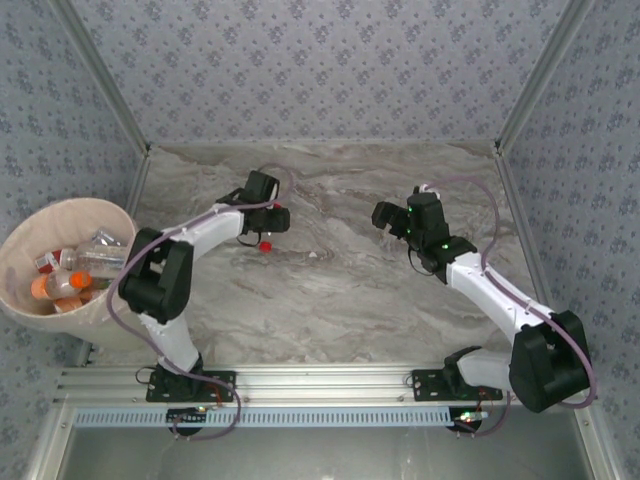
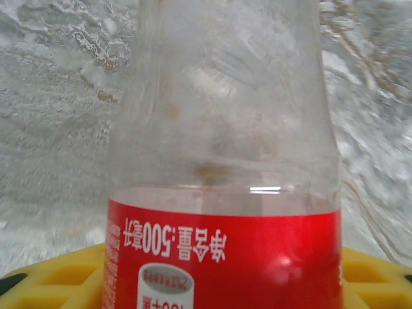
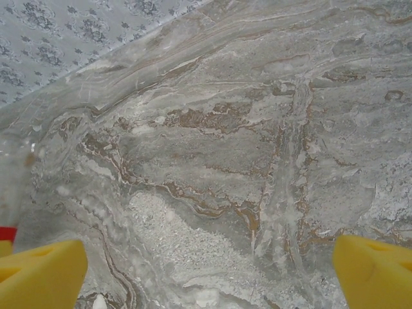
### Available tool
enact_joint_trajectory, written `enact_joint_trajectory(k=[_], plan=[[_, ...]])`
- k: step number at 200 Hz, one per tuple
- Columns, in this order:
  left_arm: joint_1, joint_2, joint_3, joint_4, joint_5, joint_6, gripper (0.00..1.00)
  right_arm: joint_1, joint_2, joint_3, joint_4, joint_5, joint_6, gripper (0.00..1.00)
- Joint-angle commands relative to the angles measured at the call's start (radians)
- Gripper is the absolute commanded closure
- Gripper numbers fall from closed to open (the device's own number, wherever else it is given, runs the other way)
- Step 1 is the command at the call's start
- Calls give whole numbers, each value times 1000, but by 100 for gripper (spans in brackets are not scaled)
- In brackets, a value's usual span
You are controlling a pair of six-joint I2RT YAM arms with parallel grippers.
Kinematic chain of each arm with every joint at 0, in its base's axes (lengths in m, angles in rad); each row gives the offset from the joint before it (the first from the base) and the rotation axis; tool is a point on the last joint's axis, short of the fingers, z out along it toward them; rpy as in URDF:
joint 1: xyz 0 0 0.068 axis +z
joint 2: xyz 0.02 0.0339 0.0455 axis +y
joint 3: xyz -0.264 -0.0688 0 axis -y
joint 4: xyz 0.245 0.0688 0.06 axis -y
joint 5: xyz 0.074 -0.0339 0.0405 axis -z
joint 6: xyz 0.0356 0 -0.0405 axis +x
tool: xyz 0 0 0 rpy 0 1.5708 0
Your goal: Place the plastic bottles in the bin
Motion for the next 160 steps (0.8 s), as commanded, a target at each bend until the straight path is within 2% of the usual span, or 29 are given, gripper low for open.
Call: enact_joint_trajectory(k=[1, 65, 106, 142, 160], plan=[[-50, -160, -14, 7, -100, -15, 52, -7, -24, -25, 27, -13, 10, 0], [-75, -504, 42, -135, -276, -5, 52, -7, -93, -115, 232, -67, -37, 0], [-75, -614, 194, -338, -375, 11, 52, -12, -111, -140, 268, -45, -66, 0], [-74, -693, 318, -443, -392, 6, 53, -14, -93, -170, 330, -55, -47, 0], [-71, -719, 332, -468, -493, 36, 53, -13, -78, -177, 354, -59, -31, 0]])
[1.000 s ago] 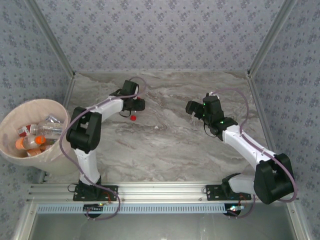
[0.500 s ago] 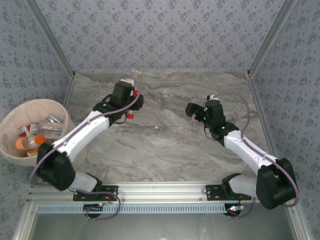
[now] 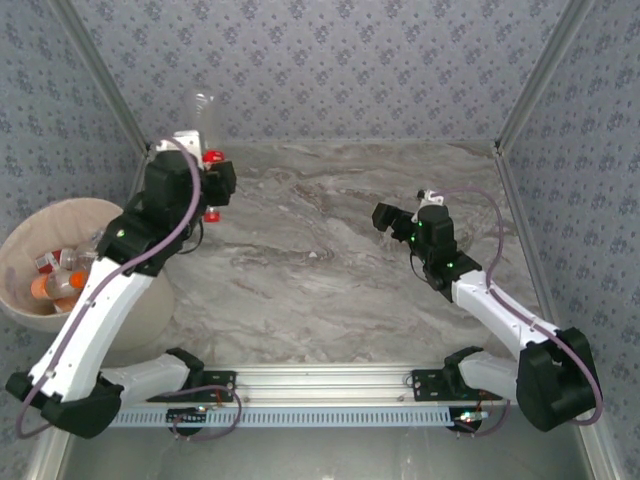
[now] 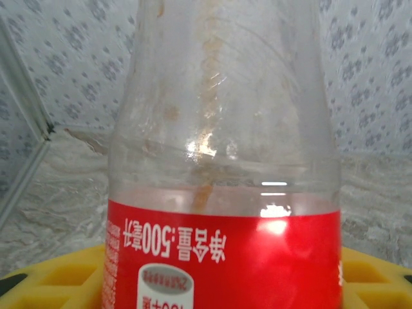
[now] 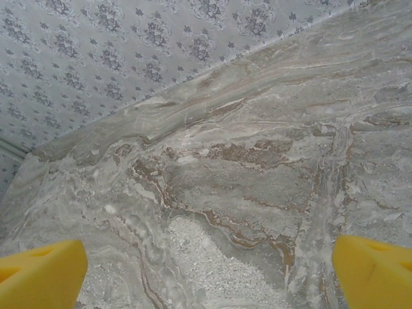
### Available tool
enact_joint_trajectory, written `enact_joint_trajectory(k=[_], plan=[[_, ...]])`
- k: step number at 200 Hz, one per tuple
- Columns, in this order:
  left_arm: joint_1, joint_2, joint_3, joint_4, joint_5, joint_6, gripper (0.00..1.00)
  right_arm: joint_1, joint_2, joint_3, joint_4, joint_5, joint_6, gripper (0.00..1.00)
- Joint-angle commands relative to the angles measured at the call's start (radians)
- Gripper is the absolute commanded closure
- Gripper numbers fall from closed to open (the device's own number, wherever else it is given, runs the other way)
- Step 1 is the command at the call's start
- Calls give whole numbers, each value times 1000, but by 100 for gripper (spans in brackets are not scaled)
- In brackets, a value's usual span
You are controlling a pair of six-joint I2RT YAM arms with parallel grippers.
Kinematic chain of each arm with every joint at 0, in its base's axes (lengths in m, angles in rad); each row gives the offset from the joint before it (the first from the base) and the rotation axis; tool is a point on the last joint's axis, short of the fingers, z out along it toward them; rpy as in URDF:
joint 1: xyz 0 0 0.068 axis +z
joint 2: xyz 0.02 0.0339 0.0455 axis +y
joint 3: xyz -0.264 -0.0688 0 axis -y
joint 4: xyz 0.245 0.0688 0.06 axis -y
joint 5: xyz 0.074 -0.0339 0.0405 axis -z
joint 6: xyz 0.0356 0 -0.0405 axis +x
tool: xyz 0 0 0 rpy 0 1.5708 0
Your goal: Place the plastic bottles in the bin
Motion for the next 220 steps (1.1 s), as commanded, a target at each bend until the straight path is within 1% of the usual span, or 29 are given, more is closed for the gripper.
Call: enact_joint_trajectory(k=[1, 8, 18, 30, 45, 53, 72, 79, 83, 99, 107, 115, 128, 144, 164, 171, 188, 205, 220], plan=[[8, -44, 45, -92, -137, 34, 53, -6, 18, -17, 68, -2, 12, 0], [22, -47, 50, -112, -193, 34, 53, -6, 25, -17, 76, -6, 16, 0], [72, -47, 62, -148, -211, 19, 53, -7, 35, -14, 84, -12, 20, 0], [159, -52, 57, -171, -173, -6, 54, -6, 43, -9, 87, -21, 21, 0], [282, -67, 49, -190, -97, -39, 55, -6, 46, -6, 85, -27, 22, 0], [328, -83, 47, -196, -90, -49, 56, -7, 45, -7, 79, -29, 22, 0], [405, -121, 44, -204, -125, -46, 56, -8, 36, -10, 66, -24, 18, 0], [442, -126, 50, -218, -127, -42, 56, -8, 35, -13, 66, -21, 16, 0], [462, -125, 51, -227, -152, -39, 56, -8, 35, -15, 67, -21, 15, 0], [553, -118, 53, -266, -186, -30, 56, -11, 41, -17, 75, -23, 14, 0], [596, -113, 51, -287, -221, -44, 56, -12, 47, -14, 79, -27, 15, 0], [634, -110, 41, -303, -280, -70, 55, -12, 55, -9, 81, -34, 13, 0], [673, -108, 17, -312, -368, -122, 55, -14, 68, 5, 81, -46, 15, 0], [702, -102, -14, -305, -399, -181, 55, -16, 85, 32, 65, -68, 15, 0], [716, -85, -50, -306, -471, -261, 53, -15, 94, 81, 29, -86, 9, 0], [730, -81, -63, -299, -454, -280, 53, -13, 92, 97, 25, -84, 2, 0], [748, -72, -90, -269, -362, -320, 53, -7, 82, 110, 21, -84, -4, 0], [749, -58, -102, -257, -327, -358, 52, 3, 72, 96, 40, -72, 16, 0], [748, -48, -103, -254, -318, -372, 51, 9, 66, 84, 52, -66, 42, 0]])
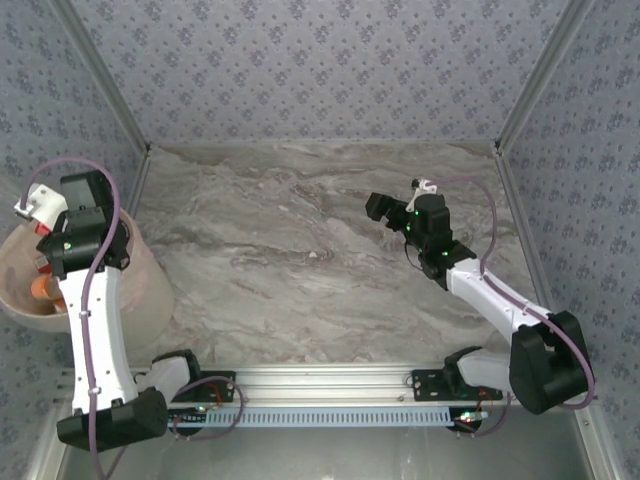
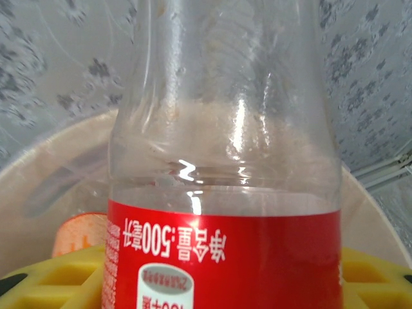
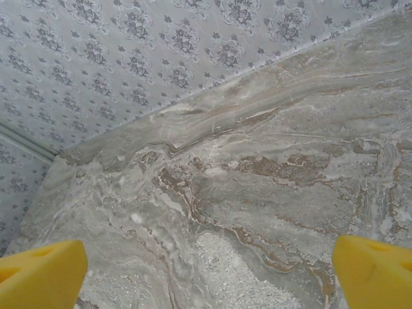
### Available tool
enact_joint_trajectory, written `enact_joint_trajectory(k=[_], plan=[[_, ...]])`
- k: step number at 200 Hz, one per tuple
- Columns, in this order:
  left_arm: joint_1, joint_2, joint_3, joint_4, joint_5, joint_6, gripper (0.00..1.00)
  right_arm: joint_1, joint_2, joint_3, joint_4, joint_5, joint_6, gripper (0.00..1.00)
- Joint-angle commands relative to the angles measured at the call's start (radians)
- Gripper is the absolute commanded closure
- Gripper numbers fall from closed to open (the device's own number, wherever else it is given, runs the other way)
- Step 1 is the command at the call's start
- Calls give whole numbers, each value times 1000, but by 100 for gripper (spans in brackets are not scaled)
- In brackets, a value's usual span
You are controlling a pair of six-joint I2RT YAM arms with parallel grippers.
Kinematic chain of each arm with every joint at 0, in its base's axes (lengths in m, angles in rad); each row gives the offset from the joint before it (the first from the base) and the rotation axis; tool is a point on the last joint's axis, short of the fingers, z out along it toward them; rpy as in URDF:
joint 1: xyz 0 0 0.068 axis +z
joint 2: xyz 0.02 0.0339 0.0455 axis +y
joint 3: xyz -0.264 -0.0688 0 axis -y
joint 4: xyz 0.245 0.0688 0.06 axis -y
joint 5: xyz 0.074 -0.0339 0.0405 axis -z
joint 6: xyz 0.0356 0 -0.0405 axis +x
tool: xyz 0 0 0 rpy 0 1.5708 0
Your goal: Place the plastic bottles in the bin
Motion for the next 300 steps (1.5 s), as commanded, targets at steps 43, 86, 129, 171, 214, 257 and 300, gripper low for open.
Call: enact_joint_trajectory(k=[43, 86, 129, 171, 214, 257, 300], plan=[[3, 3, -17, 14, 51, -108, 48, 23, -38, 3, -1, -7, 14, 0], [3, -24, -27, -3, 103, -112, 33, 22, -41, 7, -16, -11, -15, 0], [-7, -75, 13, -26, 169, -67, 4, 22, -21, 9, -5, -18, -31, 0], [-6, -83, 98, -64, 256, -21, 2, 23, 17, 33, 13, -20, -28, 0], [-17, -90, 151, -2, 356, 33, 2, 29, 25, 49, -3, -17, -9, 0], [-18, -36, 146, 177, 428, 96, 2, 34, 35, 52, 5, -3, 11, 0], [44, 116, 168, 237, 506, 88, 2, 43, 57, 64, 3, -18, 24, 0]])
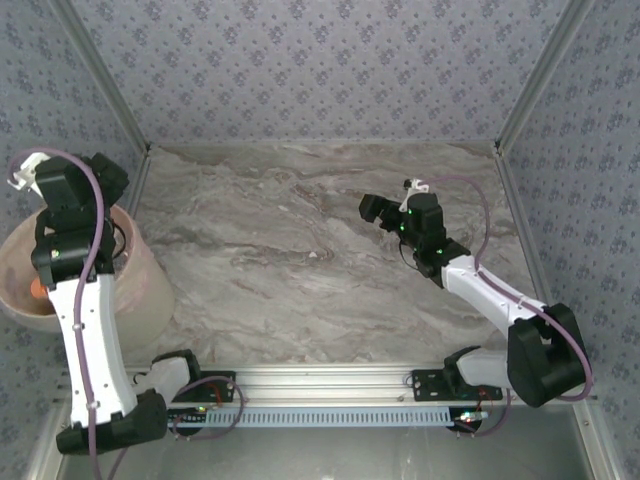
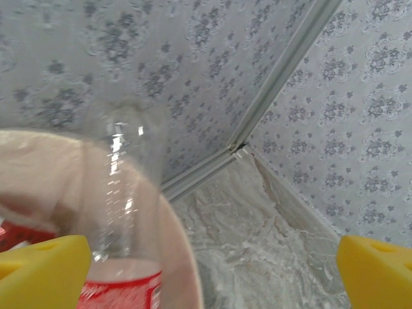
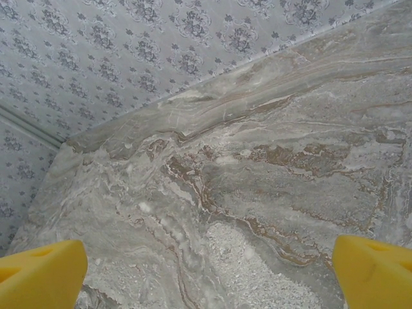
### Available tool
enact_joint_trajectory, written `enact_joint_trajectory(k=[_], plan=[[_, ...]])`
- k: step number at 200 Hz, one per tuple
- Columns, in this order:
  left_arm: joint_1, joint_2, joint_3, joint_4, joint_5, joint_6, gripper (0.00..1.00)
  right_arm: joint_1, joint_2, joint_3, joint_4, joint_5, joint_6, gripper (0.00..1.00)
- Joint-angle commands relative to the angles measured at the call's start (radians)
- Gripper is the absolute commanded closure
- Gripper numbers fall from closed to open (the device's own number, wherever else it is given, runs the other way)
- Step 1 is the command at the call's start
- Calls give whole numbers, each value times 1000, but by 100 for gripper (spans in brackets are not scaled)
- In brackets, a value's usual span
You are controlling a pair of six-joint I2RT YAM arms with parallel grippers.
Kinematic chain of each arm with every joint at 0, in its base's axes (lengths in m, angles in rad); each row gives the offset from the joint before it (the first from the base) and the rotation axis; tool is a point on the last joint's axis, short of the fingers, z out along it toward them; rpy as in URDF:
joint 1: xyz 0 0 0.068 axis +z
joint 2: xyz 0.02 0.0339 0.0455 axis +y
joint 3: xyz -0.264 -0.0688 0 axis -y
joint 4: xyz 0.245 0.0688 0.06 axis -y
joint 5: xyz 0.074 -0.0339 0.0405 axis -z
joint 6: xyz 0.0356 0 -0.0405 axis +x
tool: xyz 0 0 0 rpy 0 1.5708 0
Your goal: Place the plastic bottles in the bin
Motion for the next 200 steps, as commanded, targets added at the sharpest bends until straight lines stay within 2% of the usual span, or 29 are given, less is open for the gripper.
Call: enact_joint_trajectory(k=[1, 19, 58, 80, 118, 142, 178, 200], plan=[[42, 92, 43, 56, 68, 12, 2, 10, 14, 39, 4, -7, 17, 0], [78, 143, 44, 62, 54, 4, 2, 10, 26, 42, 5, -11, 16, 0], [188, 175, -19, 97, 97, -46, 2, 11, 59, 72, 2, -33, 15, 0], [191, 167, -38, 58, 103, -66, 2, 13, 70, 77, 4, -40, 14, 0], [192, 68, -123, -13, 41, -135, 2, 20, 79, 74, 9, -40, 26, 0], [192, 30, -167, -29, 69, -155, 2, 24, 79, 71, 8, -42, 25, 0], [184, -39, -64, -33, 138, -100, 2, 26, 79, 73, 0, -48, 21, 0], [187, 5, 56, -16, 180, -20, 2, 26, 82, 71, 9, -46, 18, 0]])
